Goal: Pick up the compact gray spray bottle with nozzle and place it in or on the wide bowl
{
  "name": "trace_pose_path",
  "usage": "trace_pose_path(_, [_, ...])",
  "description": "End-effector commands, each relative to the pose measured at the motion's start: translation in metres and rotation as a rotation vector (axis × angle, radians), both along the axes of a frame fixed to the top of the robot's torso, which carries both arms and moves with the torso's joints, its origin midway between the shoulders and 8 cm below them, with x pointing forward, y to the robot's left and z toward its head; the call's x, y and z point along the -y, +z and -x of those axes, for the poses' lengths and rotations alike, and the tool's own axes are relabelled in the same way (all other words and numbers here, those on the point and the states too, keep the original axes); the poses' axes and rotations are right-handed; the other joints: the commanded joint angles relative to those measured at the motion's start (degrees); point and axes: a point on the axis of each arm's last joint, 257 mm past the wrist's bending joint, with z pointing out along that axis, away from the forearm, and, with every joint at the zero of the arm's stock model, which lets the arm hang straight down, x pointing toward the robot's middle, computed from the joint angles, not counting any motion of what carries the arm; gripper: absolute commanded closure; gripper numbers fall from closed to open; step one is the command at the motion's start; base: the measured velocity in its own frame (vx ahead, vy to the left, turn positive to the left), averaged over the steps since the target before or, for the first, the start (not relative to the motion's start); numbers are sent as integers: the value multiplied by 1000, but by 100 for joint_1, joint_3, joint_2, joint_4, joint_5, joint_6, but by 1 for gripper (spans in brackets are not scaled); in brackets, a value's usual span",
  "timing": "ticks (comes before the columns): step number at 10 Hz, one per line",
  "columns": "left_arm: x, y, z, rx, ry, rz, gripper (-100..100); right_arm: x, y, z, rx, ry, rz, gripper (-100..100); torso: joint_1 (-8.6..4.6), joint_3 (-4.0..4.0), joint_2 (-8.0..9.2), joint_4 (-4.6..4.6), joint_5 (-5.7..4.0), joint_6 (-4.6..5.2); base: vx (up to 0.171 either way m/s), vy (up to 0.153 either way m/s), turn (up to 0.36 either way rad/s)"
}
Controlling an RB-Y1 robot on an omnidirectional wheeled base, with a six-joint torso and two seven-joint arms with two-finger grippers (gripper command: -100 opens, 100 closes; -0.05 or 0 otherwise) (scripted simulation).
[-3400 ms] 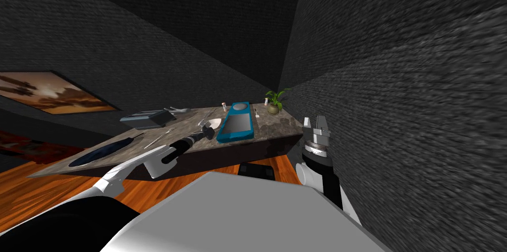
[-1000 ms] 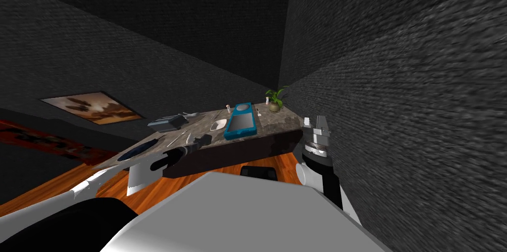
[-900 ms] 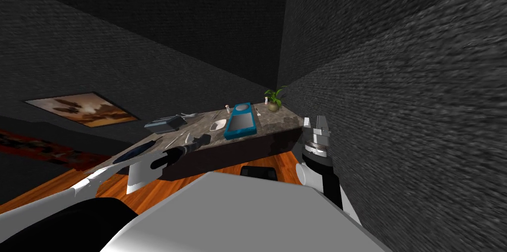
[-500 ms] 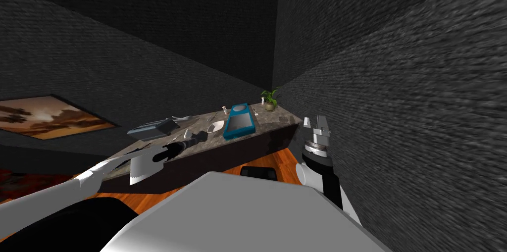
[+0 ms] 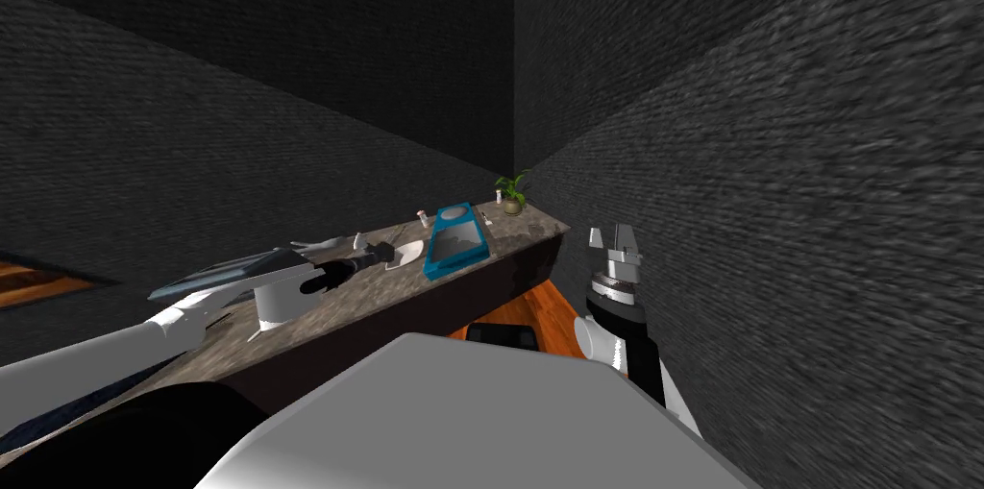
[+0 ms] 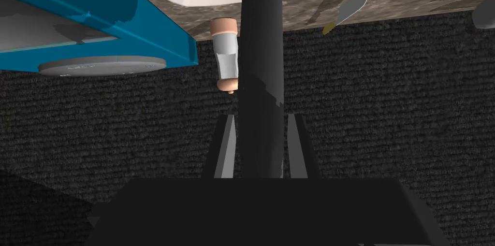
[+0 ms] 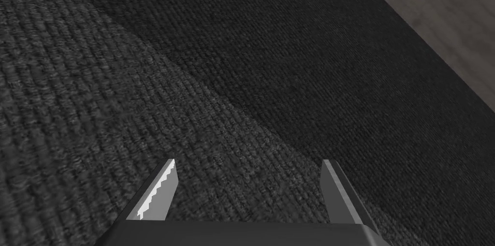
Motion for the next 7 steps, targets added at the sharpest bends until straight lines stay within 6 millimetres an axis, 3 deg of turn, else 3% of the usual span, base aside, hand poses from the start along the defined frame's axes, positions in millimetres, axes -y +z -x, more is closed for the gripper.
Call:
trace_pose_path(1, [-9,19,-12,37,21,-24,100,0,0,0,0,0,0,0,0,0,0,0,0,0,6,35,-232])
trace_pose_path(5, [-29,71,-39,135,63,-78,100,0,0,0,0,0,0,0,-17,0,-3,1,-4,3,7,22,-232])
trace_pose_path(7, [-32,81,-44,156,70,-88,100,0,0,0,0,0,0,0,-20,1,0,2,-1,-1,7,13,-124])
